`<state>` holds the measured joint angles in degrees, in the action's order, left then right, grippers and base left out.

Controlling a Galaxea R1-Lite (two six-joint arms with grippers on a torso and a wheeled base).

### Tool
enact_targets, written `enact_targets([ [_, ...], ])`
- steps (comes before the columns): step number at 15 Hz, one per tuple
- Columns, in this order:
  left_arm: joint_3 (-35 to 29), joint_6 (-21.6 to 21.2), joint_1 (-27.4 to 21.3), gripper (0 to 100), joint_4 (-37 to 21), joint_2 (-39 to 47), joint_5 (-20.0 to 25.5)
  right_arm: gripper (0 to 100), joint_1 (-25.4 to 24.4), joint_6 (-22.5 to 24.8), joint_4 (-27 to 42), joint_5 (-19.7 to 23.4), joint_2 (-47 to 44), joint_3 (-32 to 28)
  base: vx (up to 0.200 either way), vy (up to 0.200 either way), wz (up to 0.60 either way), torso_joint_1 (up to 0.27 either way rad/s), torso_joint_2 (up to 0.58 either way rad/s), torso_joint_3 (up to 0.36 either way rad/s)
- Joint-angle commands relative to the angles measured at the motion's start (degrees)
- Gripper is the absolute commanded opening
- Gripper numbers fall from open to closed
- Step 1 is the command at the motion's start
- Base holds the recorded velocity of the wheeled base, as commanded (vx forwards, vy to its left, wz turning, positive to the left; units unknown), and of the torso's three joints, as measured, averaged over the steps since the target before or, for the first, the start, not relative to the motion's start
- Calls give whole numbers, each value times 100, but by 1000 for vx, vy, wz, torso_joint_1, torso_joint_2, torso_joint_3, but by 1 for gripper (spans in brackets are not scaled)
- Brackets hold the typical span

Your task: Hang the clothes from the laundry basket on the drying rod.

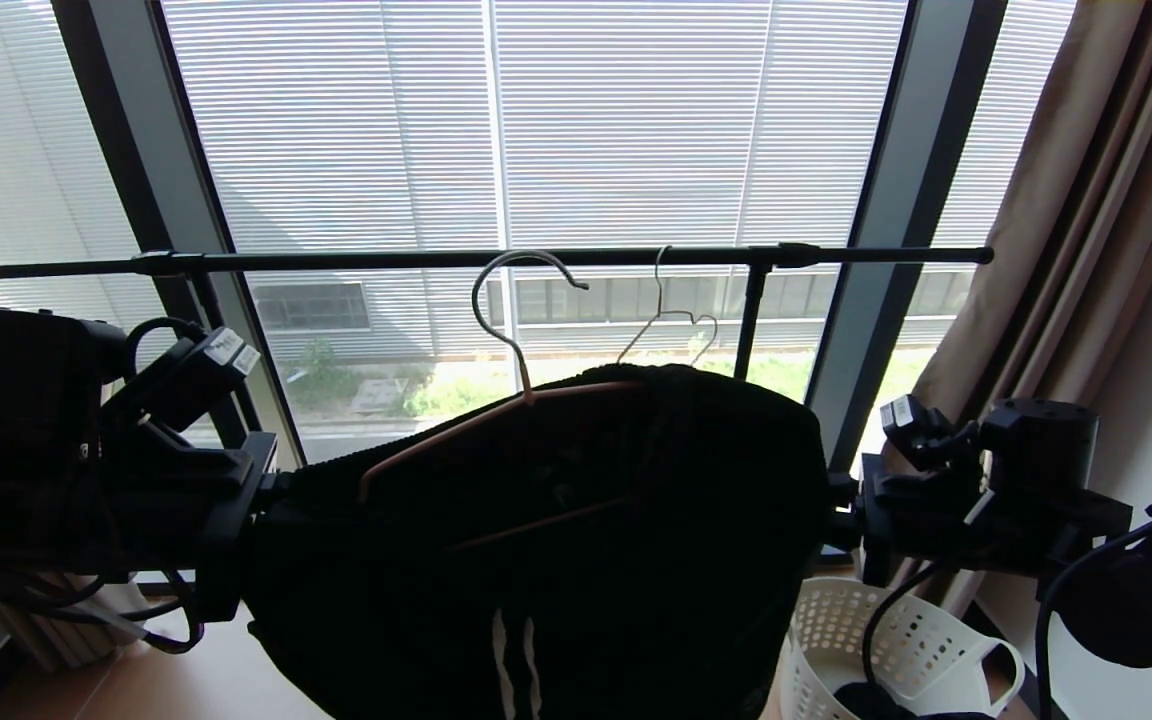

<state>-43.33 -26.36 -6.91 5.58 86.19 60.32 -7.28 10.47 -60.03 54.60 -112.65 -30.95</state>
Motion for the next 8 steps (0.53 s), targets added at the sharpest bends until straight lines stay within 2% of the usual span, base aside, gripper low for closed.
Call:
enact_targets([
  [1, 17, -1, 32, 0, 4, -49, -3, 0, 95, -1, 0, -2, -37, -69, 0, 0, 0, 0, 0, 0],
  [5, 123, -10, 190, 0, 4, -111, 15, 0, 482, -1, 9, 7, -81, -253, 0, 0, 0, 0, 0, 0],
  [8, 210, -10, 348, 0, 4, -181, 41, 0, 596, -1, 0, -2, -134, -315, 0, 0, 0, 0, 0, 0],
])
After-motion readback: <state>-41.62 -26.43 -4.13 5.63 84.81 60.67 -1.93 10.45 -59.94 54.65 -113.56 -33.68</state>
